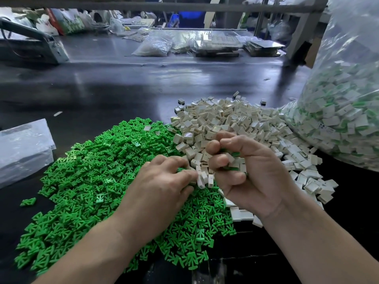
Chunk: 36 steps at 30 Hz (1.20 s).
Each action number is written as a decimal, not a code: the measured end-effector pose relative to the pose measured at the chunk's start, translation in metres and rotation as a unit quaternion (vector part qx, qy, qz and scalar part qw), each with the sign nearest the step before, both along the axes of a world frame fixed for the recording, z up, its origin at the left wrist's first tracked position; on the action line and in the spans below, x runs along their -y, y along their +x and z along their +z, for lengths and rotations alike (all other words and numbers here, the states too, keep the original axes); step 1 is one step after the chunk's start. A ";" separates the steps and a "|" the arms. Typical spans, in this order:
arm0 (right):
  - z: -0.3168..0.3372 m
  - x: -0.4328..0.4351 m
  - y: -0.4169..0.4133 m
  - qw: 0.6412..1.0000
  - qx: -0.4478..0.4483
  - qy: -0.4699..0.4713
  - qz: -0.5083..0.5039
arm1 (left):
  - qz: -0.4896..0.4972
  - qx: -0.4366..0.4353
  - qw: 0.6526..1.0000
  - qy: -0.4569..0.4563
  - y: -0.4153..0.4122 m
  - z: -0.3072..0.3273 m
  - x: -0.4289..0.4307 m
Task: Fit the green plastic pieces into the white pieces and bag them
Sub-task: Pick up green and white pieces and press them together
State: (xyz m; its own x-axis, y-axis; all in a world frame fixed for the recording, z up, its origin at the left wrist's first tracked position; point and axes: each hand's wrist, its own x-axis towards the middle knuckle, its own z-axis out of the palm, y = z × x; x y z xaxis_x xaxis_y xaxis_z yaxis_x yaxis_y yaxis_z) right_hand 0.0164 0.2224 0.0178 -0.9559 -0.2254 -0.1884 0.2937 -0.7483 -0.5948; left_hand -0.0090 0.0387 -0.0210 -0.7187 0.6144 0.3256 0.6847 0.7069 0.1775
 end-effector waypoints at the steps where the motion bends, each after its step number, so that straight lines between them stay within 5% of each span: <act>1: 0.000 -0.001 -0.001 1.000 0.010 0.008 -0.011 | 0.002 0.001 1.000 0.012 -0.001 0.001 0.001; 13: -0.006 0.003 0.000 0.994 0.042 0.101 0.010 | -0.001 0.011 0.999 0.032 0.000 0.005 0.001; 18: -0.009 0.008 0.004 0.956 -0.019 0.292 0.018 | 0.050 0.120 0.954 0.269 0.005 0.017 0.010; 21: -0.011 0.014 0.006 0.938 -0.026 0.342 0.059 | 0.017 0.129 0.936 0.326 0.012 0.025 0.010; 27: -0.010 0.012 0.006 0.954 -0.010 0.284 0.092 | 0.006 0.116 0.955 0.272 0.016 0.029 0.011; 32: -0.009 0.005 0.001 0.985 -0.008 0.154 0.076 | 0.144 0.102 0.984 -0.040 0.003 0.022 0.037; 36: -0.011 0.008 0.001 0.985 -0.004 0.151 0.085 | 0.138 0.080 0.984 -0.080 0.003 0.020 0.029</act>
